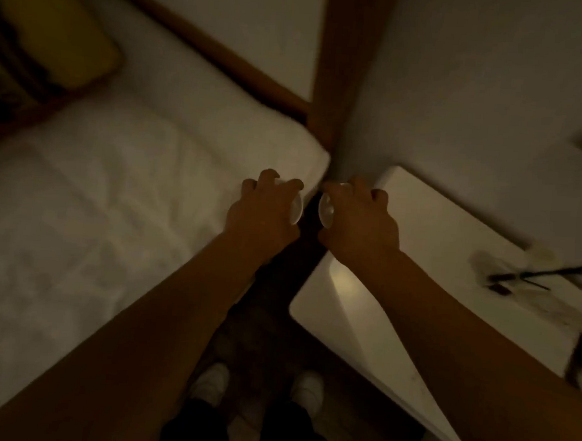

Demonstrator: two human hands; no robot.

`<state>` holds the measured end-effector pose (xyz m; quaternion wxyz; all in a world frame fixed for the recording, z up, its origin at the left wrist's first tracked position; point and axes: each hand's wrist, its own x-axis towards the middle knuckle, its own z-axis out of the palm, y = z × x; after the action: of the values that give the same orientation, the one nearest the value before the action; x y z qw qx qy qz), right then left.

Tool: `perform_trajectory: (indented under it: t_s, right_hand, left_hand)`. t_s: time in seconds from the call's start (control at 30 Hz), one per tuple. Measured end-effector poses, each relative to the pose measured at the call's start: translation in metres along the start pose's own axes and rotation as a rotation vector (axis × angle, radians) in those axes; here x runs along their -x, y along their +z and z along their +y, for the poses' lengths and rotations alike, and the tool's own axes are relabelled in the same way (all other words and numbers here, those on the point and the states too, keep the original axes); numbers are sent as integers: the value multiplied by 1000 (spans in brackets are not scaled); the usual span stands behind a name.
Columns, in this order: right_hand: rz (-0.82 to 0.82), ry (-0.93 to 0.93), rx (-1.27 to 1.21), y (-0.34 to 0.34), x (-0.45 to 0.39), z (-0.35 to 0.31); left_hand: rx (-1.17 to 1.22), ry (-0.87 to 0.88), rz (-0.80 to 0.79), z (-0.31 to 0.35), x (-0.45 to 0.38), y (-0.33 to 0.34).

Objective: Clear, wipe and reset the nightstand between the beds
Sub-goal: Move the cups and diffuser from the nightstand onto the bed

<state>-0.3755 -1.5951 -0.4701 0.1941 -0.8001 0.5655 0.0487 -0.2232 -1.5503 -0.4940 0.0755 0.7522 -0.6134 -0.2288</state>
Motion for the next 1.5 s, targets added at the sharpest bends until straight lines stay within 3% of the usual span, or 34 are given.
perform_trajectory:
  t_s: [0.37,0.67,0.87,1.1,1.5]
  right_hand:
    - [-116,-621,85,106,69,-291]
    - [-191,-863,125,214,166,-453]
    - [-242,-798,183,270,183,-489]
    - [-315,-802,200,289,173,-496]
    - [-223,-861,196,292,182,-487]
  left_hand:
    - [102,-601,282,-236,225,-72]
    - [152,-926,365,-376,408,-51]
    - [252,-938,371,-425,445,-27]
    - [290,-888,354,-443,442,-17]
    - [206,-837,338,-439,442,-10]
